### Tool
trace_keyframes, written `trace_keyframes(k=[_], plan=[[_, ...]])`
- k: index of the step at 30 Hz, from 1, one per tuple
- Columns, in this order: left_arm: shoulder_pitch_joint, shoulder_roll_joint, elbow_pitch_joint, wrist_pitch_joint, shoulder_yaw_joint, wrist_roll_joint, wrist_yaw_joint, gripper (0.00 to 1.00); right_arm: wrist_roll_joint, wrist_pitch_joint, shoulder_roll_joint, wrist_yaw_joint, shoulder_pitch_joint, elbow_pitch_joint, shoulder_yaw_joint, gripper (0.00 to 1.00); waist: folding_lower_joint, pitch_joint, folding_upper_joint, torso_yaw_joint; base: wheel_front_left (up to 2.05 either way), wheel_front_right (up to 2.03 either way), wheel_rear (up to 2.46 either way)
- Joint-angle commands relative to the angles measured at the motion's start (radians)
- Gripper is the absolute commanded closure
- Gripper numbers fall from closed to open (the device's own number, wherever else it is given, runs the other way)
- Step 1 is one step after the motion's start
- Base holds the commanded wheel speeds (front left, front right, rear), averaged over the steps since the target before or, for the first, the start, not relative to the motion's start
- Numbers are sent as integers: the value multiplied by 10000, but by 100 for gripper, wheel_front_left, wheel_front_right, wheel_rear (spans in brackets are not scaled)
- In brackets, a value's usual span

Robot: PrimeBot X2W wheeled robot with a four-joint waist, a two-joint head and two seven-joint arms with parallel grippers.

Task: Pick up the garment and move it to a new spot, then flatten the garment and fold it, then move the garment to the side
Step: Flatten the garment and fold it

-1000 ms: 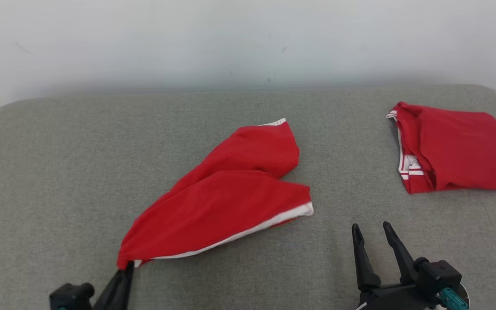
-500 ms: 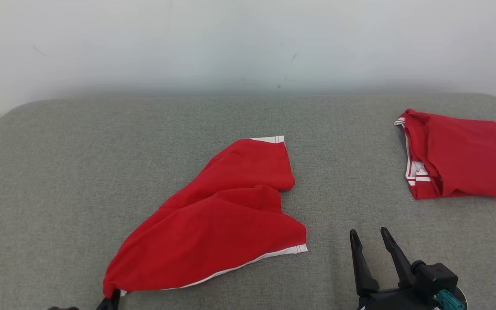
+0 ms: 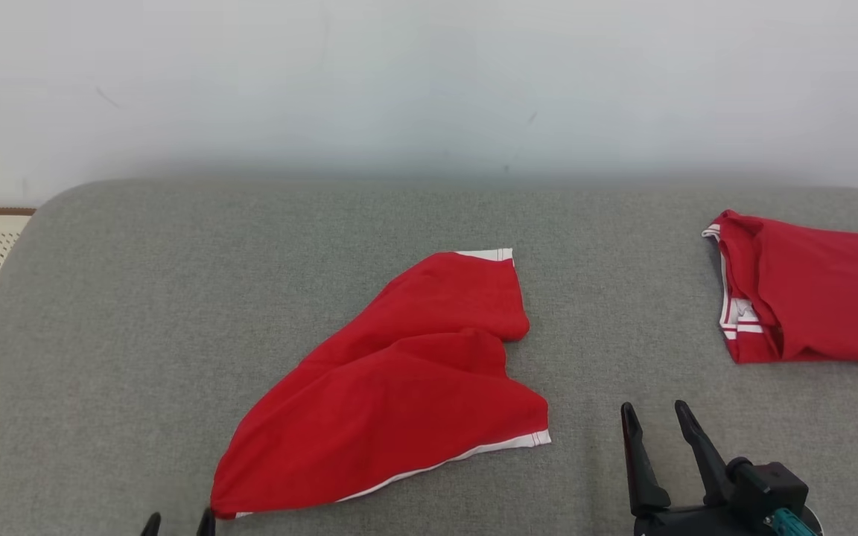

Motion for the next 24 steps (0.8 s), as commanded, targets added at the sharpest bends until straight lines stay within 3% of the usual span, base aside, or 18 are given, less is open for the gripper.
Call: trace_keyframes(k=[1,10,18,24], plan=[[193,-24,-119,-116,116,117,87,0,-21,-17,-5,-2,136,-27,-31,0,0,-53,0,28,0,0,0],[440,-550,-1147,-355,758,882,542,0,-208,-78,-3,-2,192,-218,-447,0,0,-161,0,-117,0,0,0],[541,-1386,-1622,-363,1371,1617,616,0,-205,-154,-3,-2,332,-352,-653,0,0,-195,0,-302,0,0,0],[559,-1684,-1594,-365,1577,2148,475,0,-180,-163,-5,-2,389,-389,-734,0,0,-261,0,-366,0,0,0]])
